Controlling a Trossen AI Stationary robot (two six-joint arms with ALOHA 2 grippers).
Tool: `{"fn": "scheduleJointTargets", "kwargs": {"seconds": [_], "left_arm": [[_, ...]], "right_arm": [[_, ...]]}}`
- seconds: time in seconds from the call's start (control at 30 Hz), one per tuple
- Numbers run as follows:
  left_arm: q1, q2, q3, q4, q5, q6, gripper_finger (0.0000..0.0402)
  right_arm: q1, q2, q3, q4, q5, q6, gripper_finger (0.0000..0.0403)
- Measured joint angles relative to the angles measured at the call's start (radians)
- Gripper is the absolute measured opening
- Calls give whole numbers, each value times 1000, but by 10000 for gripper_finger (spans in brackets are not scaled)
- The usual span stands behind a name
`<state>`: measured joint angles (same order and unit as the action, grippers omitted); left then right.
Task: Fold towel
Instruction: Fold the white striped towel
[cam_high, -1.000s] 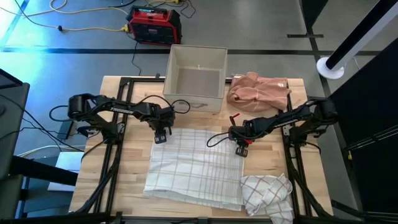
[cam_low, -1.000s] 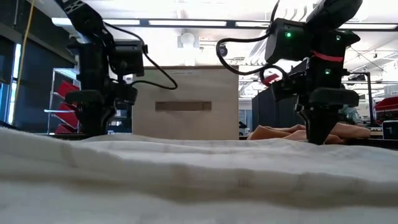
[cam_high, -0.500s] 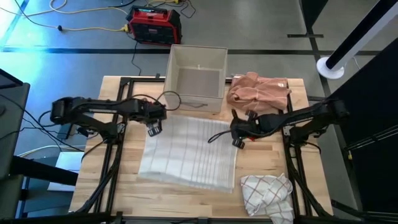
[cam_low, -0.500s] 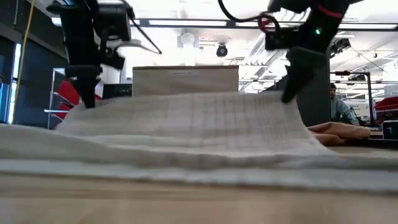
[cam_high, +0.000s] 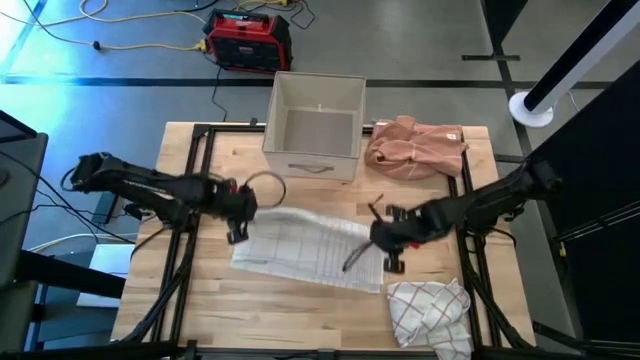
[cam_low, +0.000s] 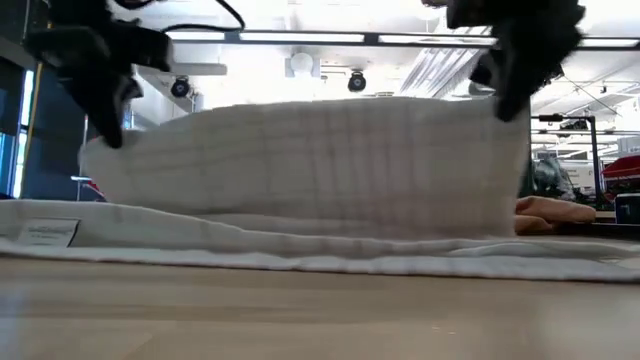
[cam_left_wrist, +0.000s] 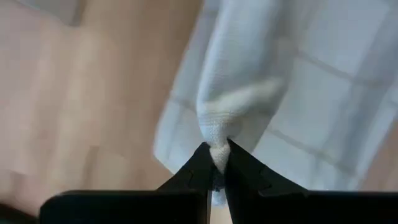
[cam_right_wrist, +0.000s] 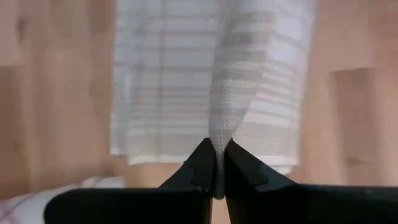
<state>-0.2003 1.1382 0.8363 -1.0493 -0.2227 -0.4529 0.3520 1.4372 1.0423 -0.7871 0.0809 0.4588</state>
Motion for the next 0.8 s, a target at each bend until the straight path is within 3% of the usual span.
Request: {"fn": "scheduleJointTargets", "kwargs": {"seconds": [0.17,0.27,0.57,0.67,0.8], "left_arm": [[-165,19,-33,66,15,-91,16],[-227,24,-62,156,66,-94,16],[-297,98,-75,230,184,-86,16],[-307,138,-75,252,273,-62,35],[-307,191,-75,246,336,-86,106]], "right_arm": [[59,-2,-78,139,-13,112,5],[78,7,-119,276,-83,117,5],[110,151,-145,399,-279,116,7],[110,186,-142,404,-344,120,40],[110,209,-125,405,-426,136,115]]}}
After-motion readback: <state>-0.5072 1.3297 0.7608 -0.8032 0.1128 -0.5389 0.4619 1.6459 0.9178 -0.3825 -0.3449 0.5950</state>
